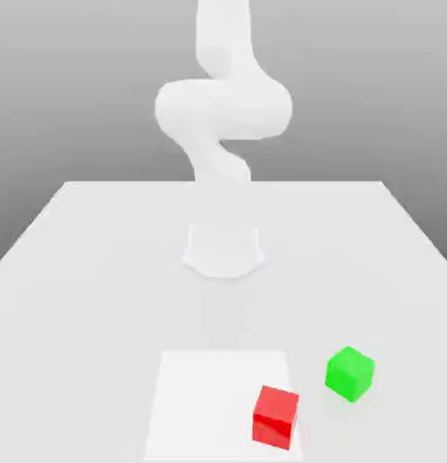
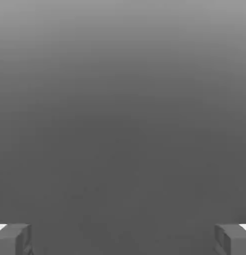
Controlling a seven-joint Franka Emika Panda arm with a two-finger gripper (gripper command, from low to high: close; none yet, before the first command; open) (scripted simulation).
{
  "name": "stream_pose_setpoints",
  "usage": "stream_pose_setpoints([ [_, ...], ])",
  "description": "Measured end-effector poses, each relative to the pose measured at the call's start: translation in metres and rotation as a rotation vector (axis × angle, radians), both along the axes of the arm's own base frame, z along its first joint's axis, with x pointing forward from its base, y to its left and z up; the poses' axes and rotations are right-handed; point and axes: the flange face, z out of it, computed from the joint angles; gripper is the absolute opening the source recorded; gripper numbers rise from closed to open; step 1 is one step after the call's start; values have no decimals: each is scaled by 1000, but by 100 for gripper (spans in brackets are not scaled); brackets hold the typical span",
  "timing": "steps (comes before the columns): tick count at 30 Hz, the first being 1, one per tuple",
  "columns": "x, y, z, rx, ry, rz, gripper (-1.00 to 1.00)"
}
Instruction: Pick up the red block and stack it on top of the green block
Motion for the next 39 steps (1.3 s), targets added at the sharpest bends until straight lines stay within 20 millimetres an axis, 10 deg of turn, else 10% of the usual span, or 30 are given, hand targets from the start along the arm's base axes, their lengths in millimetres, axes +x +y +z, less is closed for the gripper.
stream_pose_setpoints([
  [12, 99, 39, -217, -174, 301, 508, 0],
  [26, 79, 69, -459, -449, 599, 1058, 0],
  [30, 77, 68, -509, -463, 610, 1081, 0],
  [31, 76, 68, -521, -463, 612, 1082, -100],
  [39, 76, 68, -515, -463, 613, 1083, -100],
])
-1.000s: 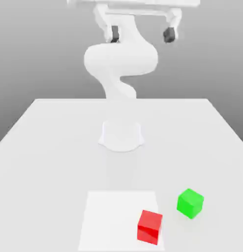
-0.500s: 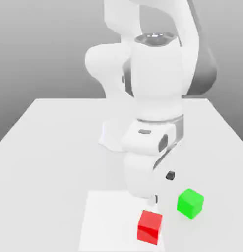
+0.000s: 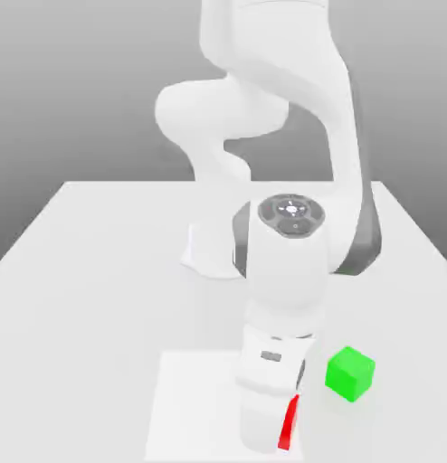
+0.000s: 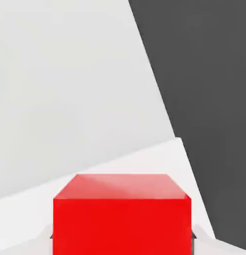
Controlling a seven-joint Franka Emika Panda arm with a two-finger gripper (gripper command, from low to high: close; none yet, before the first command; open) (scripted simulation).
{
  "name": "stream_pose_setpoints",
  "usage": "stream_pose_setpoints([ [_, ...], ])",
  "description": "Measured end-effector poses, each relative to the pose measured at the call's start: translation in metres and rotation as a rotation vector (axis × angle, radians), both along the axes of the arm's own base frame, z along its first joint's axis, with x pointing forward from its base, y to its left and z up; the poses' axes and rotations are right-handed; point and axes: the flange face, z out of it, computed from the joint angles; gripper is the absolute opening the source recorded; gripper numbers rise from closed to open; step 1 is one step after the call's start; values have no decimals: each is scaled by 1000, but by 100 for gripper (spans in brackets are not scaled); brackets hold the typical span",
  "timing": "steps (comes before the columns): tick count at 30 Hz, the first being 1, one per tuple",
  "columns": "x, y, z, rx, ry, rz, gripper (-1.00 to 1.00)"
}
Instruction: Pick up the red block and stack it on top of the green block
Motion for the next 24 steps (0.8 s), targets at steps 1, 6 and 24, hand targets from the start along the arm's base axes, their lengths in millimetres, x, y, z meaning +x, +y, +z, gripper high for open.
stream_pose_setpoints([
  [1, 0, 0, 10, 0, -1, 1, -100],
  [6, -9, 14, 54, 6, 6, -16, -100],
  [24, -94, 123, 37, 2, 2, -122, -100],
])
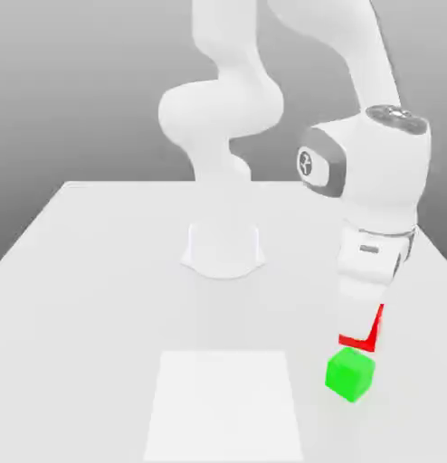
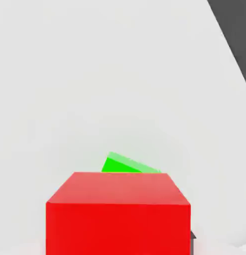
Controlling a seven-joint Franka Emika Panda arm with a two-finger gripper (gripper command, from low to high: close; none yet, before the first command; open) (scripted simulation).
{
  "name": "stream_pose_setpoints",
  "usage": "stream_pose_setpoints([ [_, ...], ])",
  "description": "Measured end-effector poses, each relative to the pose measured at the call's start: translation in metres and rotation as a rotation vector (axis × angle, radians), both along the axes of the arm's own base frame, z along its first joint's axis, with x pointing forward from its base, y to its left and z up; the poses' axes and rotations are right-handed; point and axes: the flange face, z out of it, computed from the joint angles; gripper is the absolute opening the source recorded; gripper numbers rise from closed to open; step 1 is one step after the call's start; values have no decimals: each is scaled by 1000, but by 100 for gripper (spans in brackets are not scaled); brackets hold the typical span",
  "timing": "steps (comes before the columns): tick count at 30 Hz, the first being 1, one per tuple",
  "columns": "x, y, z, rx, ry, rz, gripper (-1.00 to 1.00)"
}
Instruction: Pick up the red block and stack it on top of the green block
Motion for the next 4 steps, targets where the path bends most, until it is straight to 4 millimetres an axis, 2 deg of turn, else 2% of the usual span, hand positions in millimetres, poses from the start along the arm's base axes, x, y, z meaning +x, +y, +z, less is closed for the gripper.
stream_pose_setpoints([
  [1, 0, -1, -9, -1, 0, -1, 100],
  [4, 0, -1, -9, -1, 0, -1, 100],
])
